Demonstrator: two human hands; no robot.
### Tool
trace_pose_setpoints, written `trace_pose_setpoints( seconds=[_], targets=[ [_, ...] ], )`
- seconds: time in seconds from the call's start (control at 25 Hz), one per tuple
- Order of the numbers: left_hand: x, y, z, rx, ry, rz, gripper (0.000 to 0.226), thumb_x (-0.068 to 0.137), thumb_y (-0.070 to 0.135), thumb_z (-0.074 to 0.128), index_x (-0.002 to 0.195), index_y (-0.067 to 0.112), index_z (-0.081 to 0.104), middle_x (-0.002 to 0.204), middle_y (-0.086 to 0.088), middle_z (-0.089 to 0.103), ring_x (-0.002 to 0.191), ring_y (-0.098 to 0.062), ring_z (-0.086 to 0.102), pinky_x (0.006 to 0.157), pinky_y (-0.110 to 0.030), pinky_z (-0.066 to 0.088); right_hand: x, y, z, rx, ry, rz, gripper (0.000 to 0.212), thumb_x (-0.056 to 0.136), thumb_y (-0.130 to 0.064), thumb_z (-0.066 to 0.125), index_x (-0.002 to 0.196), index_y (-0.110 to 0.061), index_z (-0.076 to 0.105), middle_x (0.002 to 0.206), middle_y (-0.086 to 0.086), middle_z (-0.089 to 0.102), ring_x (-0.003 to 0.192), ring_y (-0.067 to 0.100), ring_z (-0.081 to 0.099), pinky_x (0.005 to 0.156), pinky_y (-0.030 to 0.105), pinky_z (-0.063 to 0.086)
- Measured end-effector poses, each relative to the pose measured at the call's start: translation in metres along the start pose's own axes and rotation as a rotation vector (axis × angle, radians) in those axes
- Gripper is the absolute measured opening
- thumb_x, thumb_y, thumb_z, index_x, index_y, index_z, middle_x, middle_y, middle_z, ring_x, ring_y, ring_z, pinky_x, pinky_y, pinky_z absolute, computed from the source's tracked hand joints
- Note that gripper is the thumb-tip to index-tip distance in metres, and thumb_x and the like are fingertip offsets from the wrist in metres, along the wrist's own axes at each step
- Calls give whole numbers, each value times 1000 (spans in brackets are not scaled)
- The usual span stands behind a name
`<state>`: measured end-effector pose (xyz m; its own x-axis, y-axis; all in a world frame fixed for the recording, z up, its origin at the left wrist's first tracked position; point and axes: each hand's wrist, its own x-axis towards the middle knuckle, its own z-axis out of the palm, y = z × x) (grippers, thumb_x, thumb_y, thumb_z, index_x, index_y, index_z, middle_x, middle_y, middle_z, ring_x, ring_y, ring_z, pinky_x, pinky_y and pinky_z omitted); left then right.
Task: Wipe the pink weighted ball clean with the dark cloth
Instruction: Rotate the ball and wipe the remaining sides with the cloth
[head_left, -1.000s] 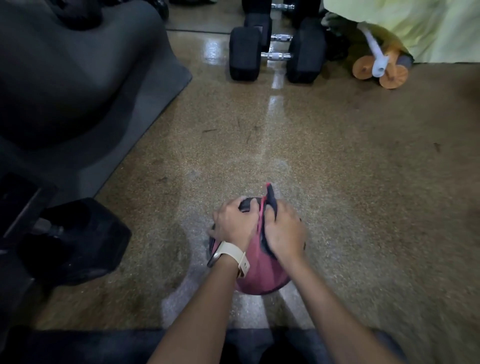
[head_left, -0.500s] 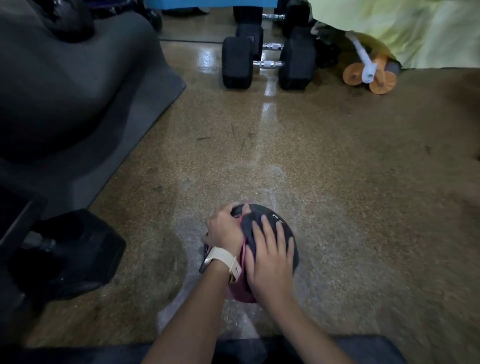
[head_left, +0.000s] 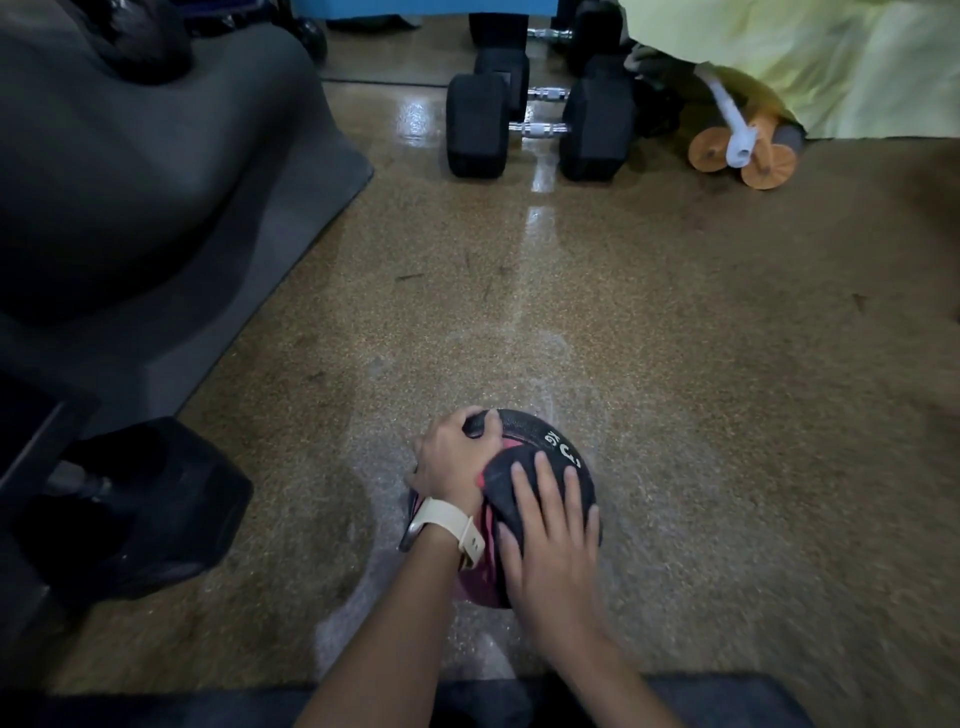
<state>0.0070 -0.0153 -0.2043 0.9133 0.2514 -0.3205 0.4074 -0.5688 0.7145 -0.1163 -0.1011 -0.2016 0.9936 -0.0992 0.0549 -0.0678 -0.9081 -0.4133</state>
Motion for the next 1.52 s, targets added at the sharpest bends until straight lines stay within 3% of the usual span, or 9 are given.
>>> trace_pose_setpoints(
  seconds=[0.12,0.2,0.32,0.56,0.8,1.0,1.2,1.36,1.52],
  targets=[
    [-13,2,-4,11,-11,0,58,82,65,37,126,41,66,139,4,63,135,-30,51,111,-57,41,27,21,-2,184,23,150,58,98,-50,17,147,-24,35,155,-1,33,145,23,24,116,42,23],
    [-37,-4,-6,26,-4,-1,56,96,59,32,144,38,52,158,3,45,148,-31,34,118,-61,29,74,35,-7,405,3,360,46,101,-40,30,114,-10,62,116,12,64,113,32,57,90,37,42],
    [-67,-13,-5,160,-54,142,70,93,59,7,155,40,33,169,9,23,158,-25,13,121,-69,13,109,42,-20,431,-125,435,47,100,-37,34,88,-5,66,84,15,66,83,34,61,69,38,41],
    [-14,5,4,202,-101,290,69,89,57,12,132,42,63,145,11,59,140,-20,47,117,-61,31,6,13,1,76,112,68,58,94,-45,28,142,-18,44,148,4,43,138,27,36,111,47,26],
    [-27,-1,7,184,-59,223,76,78,77,20,130,43,64,146,15,57,140,-17,47,115,-59,36,101,37,-19,402,-50,492,61,88,-50,22,97,-9,67,98,14,68,97,35,62,82,41,48],
    [-8,-11,7,29,-27,175,68,76,79,35,121,41,70,132,15,68,129,-15,59,110,-55,44,2,4,0,219,149,103,59,96,-47,25,145,-20,41,152,-2,39,143,22,27,114,43,24],
    [-14,-11,7,17,2,145,62,76,75,38,119,45,70,130,18,68,127,-16,60,108,-57,46,90,31,-8,356,-1,314,41,97,-38,27,113,-18,59,114,3,62,113,28,56,86,37,43],
    [2,-4,-2,-24,-28,102,39,88,60,56,117,41,73,128,11,72,122,-22,64,106,-38,48,-2,-11,16,132,167,148,56,100,-51,16,146,-25,36,153,-1,36,144,23,24,114,43,17],
    [0,-8,-3,-55,-16,61,40,88,61,55,118,41,73,129,8,72,122,-25,65,102,-35,50,10,17,17,587,207,277,53,99,-50,27,146,-28,35,149,-12,35,143,8,21,110,20,17]
  ],
)
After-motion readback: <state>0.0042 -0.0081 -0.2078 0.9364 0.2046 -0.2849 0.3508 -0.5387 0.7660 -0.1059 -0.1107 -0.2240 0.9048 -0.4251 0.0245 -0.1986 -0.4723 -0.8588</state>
